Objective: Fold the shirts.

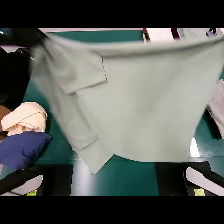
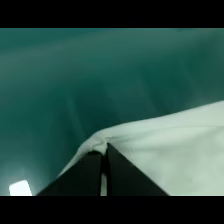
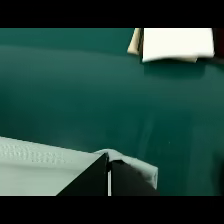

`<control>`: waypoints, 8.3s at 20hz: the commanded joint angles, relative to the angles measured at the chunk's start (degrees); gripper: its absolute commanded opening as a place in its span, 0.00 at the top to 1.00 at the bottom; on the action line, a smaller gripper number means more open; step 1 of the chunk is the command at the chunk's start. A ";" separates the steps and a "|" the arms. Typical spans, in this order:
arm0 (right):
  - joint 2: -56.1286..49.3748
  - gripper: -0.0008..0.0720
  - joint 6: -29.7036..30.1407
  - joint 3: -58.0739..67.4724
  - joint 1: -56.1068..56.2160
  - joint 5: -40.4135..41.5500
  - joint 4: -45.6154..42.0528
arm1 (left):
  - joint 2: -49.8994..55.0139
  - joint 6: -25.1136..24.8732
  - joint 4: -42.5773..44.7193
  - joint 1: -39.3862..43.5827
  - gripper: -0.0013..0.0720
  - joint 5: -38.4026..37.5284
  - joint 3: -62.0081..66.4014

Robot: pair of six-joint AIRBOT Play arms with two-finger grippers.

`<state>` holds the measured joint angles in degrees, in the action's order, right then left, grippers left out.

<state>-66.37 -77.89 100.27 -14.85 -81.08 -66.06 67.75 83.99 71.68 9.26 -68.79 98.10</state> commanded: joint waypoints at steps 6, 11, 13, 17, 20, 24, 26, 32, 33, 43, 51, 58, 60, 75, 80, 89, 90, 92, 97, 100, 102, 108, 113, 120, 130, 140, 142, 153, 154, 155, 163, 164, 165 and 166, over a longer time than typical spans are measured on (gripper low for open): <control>-24.06 0.97 -0.79 -7.61 3.69 10.10 -4.28 | 26.95 -1.49 -1.55 -2.25 0.95 9.62 -2.05; -25.88 0.97 0.00 -1.57 3.69 6.54 -4.50 | 26.95 -3.87 -6.86 -5.46 0.95 0.39 -1.88; -23.15 0.97 0.04 -5.16 3.69 5.29 -7.15 | 26.97 -5.68 -5.55 -5.49 0.95 -5.42 -2.49; -17.88 0.97 0.66 -18.49 3.72 9.11 -7.61 | 26.99 -5.38 -4.50 -5.46 0.95 -5.14 -8.35; -16.72 0.97 0.66 -24.37 3.72 12.09 -5.42 | 26.99 -5.29 -4.50 -5.49 0.95 -3.78 -13.27; -16.09 0.53 -0.04 -23.80 3.65 12.07 -2.58 | 25.83 0.68 -0.13 -6.01 0.25 -5.86 -14.32; -13.60 0.53 -0.02 -22.25 3.45 9.70 -0.96 | 22.01 0.63 0.39 -6.80 0.24 -8.26 -14.56; 1.07 0.53 0.15 -28.59 4.55 6.32 -0.90 | -2.08 3.06 4.28 -6.75 0.24 -6.19 -42.34; 3.08 0.53 0.15 -30.29 4.52 6.86 -0.92 | -6.16 3.69 3.91 -6.75 0.24 -6.14 -48.52; 12.20 0.53 0.11 -38.18 4.55 9.29 -0.79 | -20.06 6.03 -11.58 -6.73 0.24 4.94 -75.93; 12.20 0.53 0.15 -38.18 4.42 9.11 4.81 | -20.06 2.10 -24.26 -6.75 0.62 12.13 -78.62; 14.60 0.53 0.09 -48.59 -3.85 0.90 -3.61 | -20.06 -3.10 -19.67 -6.73 0.95 3.02 -68.06; 15.39 0.37 0.13 -55.08 -10.23 -1.92 -9.01 | -20.06 -3.52 -18.14 -6.73 0.95 2.01 -65.70; 2.32 0.72 1.44 -69.18 -5.99 6.73 -1.18 | -20.09 -4.48 -14.10 -6.75 0.95 -0.70 -64.28; 13.51 0.97 2.34 -69.18 -5.75 3.19 -4.87 | -27.65 -0.31 -9.77 -6.75 0.95 -5.07 -63.28; 30.47 0.97 2.29 -68.15 -9.73 -0.81 -8.70 | -33.31 2.12 -6.21 -6.73 0.95 -12.87 -58.53; 29.92 0.97 2.25 -66.55 -9.60 0.13 -7.82 | -31.45 1.38 -5.99 -6.75 0.95 -10.45 -57.37; 26.47 0.97 1.70 -61.75 -7.93 1.68 -7.41 | -26.88 0.52 -6.01 -6.75 0.95 -6.03 -55.28; 11.56 0.97 -2.73 -49.75 -0.17 7.91 -7.45 | -10.69 -2.56 -4.79 -6.75 0.95 4.00 -46.64; 0.50 0.97 -3.34 -42.14 2.82 8.85 -7.39 | -1.46 -4.13 -4.39 -6.75 0.95 8.28 -40.39; -6.12 0.97 -4.35 -37.46 4.31 9.14 -7.34 | 3.15 -4.11 -4.37 -6.75 0.95 10.54 -36.89; -18.40 0.34 -4.02 -25.42 3.98 11.02 -0.02 | 6.99 -2.49 -4.46 -6.75 0.42 15.82 -32.22; -20.06 0.31 3.98 -22.60 -1.73 5.40 6.43 | 6.99 -1.49 -5.09 -6.73 0.40 12.13 -27.78; -21.62 0.27 9.90 -35.23 -16.04 4.07 7.93 | 7.02 -1.73 -13.38 -5.73 0.95 11.28 -27.82; -27.15 0.97 16.39 -36.41 -6.67 9.33 20.04 | 16.41 2.51 -14.03 12.76 0.95 23.28 -25.81; -10.01 0.97 10.69 -16.11 3.34 1.57 25.99 | 35.85 3.02 -16.57 22.86 0.95 23.26 -12.57; -8.79 0.97 9.29 -13.42 7.37 1.60 26.03 | 36.83 2.99 -17.49 23.37 0.95 23.45 -12.20; -8.72 0.97 5.18 -7.80 25.31 8.00 26.10 | 31.30 3.23 -16.41 16.79 0.95 17.64 -8.61; -8.85 0.97 5.20 -7.80 27.23 9.44 26.16 | 28.70 3.21 -15.02 14.49 0.95 16.94 -8.61; -9.22 0.97 5.22 -7.80 29.27 10.82 26.88 | 25.55 3.02 -12.90 11.65 0.95 16.04 -8.61; -26.53 0.82 16.37 -4.68 56.52 36.28 40.96 | 0.28 3.02 2.82 -8.68 0.95 12.94 -8.04; -30.25 0.61 16.79 -1.40 59.17 37.48 40.89 | -1.16 3.02 2.82 -9.90 0.95 12.72 -8.04; -33.24 0.53 16.90 2.05 60.78 36.87 40.11 | -2.19 3.02 2.82 -10.86 0.95 12.28 -8.02; -34.97 0.53 16.83 4.61 61.24 35.47 37.73 | -2.73 2.99 2.82 -11.34 0.95 11.43 -8.07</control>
<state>-94.43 -63.37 98.94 40.71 -49.52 -27.68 69.41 87.02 72.42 1.67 -55.94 89.97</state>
